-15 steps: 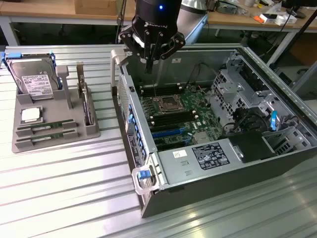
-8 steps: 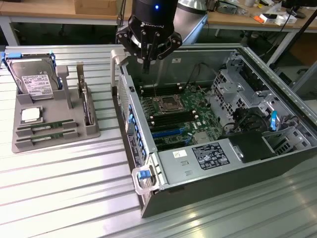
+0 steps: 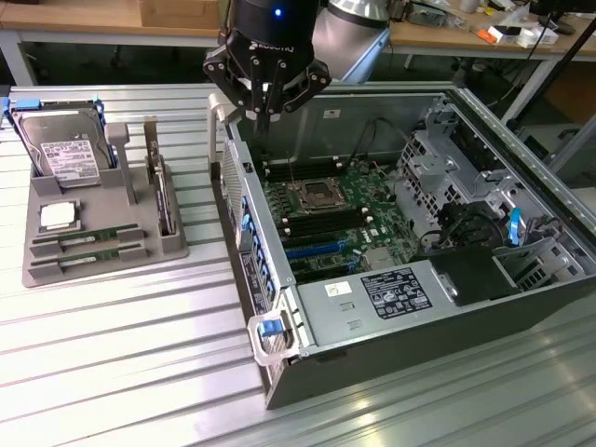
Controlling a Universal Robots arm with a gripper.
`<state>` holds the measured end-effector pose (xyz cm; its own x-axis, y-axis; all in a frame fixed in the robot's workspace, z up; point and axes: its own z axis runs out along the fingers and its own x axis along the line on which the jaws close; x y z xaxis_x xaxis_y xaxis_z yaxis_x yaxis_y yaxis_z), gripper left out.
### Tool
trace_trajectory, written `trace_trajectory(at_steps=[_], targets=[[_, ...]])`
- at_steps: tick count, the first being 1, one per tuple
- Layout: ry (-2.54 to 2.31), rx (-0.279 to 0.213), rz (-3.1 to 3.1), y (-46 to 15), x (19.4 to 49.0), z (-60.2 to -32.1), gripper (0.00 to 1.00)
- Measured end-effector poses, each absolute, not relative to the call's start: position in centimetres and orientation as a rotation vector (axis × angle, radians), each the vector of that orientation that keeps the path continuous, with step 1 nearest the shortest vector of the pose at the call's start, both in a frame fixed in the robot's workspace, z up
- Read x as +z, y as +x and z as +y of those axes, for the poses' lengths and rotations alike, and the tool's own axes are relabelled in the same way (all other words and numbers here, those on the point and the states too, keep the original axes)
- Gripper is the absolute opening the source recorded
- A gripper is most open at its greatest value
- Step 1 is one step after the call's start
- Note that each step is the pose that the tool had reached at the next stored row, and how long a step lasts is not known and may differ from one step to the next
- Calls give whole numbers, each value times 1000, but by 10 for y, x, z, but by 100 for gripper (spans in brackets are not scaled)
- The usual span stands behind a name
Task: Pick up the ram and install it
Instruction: 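Reach for the ram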
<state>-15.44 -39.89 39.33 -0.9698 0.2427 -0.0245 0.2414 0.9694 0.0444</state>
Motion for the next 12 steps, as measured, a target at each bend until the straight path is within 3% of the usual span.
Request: trace_trajectory(at_steps=[12], targets=[[380,64,3088,-175,393,-399,11]])
